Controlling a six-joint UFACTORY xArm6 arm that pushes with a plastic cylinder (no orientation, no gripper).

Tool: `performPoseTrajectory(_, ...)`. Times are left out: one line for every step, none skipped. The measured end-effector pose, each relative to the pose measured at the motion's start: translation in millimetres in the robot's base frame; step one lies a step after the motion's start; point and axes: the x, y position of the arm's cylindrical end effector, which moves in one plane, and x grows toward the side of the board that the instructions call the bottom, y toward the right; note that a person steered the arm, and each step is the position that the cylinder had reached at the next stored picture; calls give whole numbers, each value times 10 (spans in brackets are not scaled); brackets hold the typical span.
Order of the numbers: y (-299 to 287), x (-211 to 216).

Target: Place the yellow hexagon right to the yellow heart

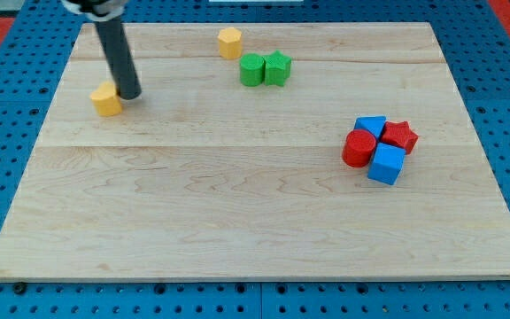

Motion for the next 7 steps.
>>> performPoseTrajectory(209,-219)
performPoseTrajectory(467,-723)
performPoseTrajectory(525,-1316)
performPoseTrajectory(1386,-1454)
performPoseTrajectory(1715,-1134)
performPoseTrajectory(1275,-793)
performPoseTrajectory(1202,-763)
